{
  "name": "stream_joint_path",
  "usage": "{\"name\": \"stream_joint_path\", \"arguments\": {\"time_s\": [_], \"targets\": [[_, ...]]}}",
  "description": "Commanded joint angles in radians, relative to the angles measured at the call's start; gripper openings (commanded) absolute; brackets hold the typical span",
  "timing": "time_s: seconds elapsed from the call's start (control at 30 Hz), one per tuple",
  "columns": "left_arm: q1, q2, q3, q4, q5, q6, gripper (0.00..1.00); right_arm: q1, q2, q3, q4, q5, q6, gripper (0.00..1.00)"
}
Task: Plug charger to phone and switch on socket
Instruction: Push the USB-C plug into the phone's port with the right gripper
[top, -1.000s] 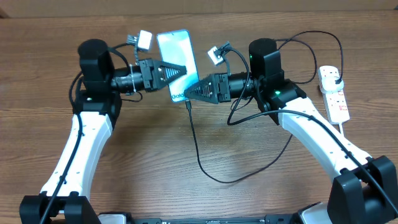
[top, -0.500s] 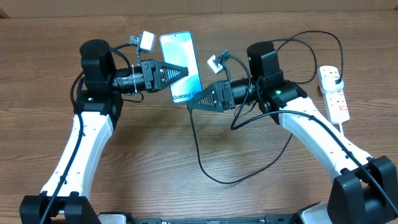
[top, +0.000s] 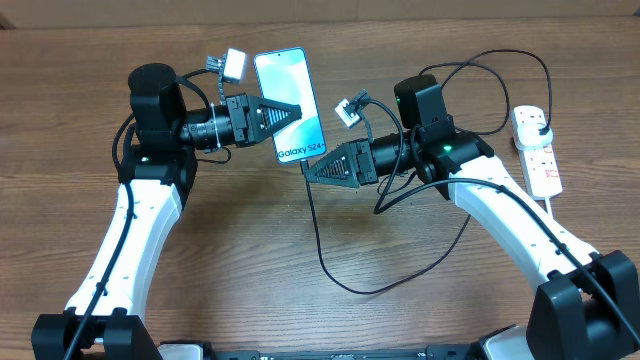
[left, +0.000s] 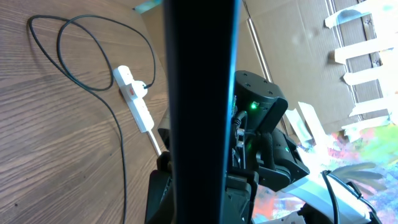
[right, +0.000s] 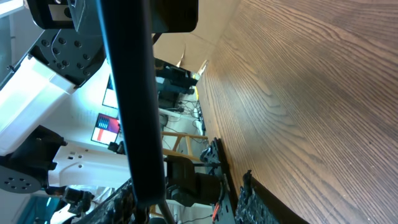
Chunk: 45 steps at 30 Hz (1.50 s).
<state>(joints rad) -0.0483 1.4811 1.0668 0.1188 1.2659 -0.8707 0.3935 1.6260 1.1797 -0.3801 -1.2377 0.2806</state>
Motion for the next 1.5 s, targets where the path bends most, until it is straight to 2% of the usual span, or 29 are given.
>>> {"name": "stream_joint_path", "arguments": {"time_s": [0.0,0.13,0.27,0.5,0.63,0.97,1.47], "targets": [[0.001,-0.013,0.002,0.005,0.014,0.022,0.04,-0.002,-0.008,0.017,0.008,0.013,-0.02,0.47],[-0.003,-0.013,0.002,0.005,0.014,0.022,0.04,-0.002,-0.008,0.017,0.013,0.013,-0.02,0.45],[-0.021,-0.013,0.002,0.005,0.013,0.023,0.04,-0.002,-0.008,0.017,0.015,0.013,-0.02,0.3],[-0.032,-0.013,0.002,0.005,0.009,0.038,0.04,-0.002,-0.008,0.017,0.039,0.008,-0.015,0.2],[-0.032,-0.013,0.002,0.004,0.009,0.058,0.04,-0.002,-0.008,0.017,0.077,0.006,0.031,0.04],[-0.032,-0.013,0.002,-0.14,0.018,0.154,0.04,-0.002,-0.008,0.017,0.143,0.006,0.091,0.04],[-0.032,-0.013,0.002,-0.14,0.135,0.165,0.04,-0.002,-0.008,0.017,0.246,0.027,0.192,0.04]]}}
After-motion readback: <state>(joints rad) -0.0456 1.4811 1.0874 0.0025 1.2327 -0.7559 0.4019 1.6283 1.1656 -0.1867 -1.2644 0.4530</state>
